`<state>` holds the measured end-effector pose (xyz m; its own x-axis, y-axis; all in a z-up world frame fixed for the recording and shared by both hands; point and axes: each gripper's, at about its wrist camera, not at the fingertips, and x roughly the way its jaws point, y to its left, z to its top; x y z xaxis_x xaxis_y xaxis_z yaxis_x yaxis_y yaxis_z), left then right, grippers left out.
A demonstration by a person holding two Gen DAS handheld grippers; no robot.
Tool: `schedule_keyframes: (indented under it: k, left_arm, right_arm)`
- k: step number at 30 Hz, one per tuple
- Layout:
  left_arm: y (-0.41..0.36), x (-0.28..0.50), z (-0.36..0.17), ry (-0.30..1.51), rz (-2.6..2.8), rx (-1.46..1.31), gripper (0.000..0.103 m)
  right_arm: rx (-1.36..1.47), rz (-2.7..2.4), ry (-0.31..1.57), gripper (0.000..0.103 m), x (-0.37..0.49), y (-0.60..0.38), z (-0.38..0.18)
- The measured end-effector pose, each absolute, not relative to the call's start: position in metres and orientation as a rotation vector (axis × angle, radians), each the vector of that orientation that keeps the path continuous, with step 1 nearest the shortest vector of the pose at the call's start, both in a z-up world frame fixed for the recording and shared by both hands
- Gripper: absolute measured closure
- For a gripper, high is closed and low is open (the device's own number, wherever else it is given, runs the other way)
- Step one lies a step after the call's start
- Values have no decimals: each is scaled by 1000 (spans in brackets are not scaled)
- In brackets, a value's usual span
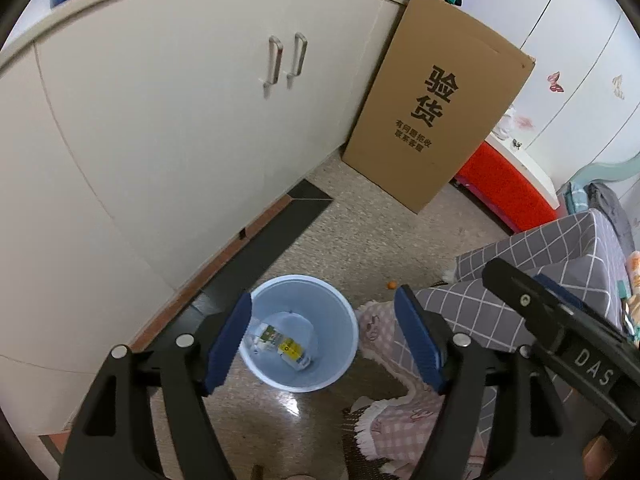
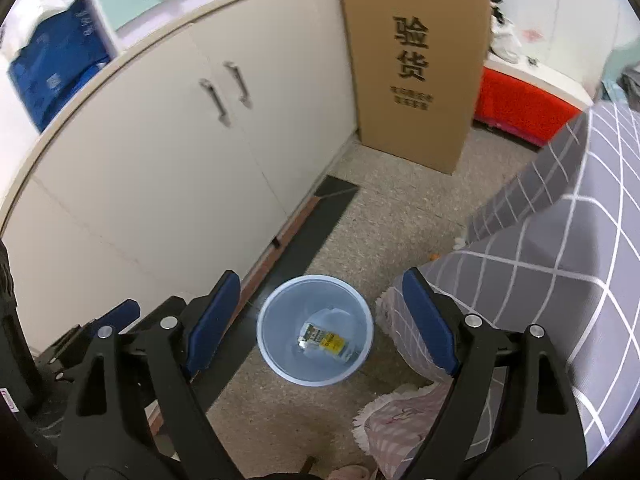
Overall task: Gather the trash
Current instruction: 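Open the right tool dropping the card while left drops the box into bin, then move both open tools back to the table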
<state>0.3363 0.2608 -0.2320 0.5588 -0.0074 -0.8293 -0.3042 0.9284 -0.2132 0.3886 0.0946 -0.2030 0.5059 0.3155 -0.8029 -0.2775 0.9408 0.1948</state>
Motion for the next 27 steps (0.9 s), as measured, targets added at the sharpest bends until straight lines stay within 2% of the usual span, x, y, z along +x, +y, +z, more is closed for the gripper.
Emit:
schedule_keyframes:
  k: [5, 13, 19, 27]
  left_arm:
    - [252, 314, -194, 891, 194, -293, 29]
    - [197, 278, -126, 748, 102, -239, 25]
    - [104, 264, -97, 719, -94, -161, 24]
    - [-31, 248, -97, 739, -345, 34, 24]
  right_arm:
    - [87, 427, 957, 21, 375, 91, -179]
    - [92, 379, 769, 21, 319, 30, -104]
    - [104, 220, 656, 18, 273, -66, -70]
    - [132, -13, 621, 14, 214, -192, -79]
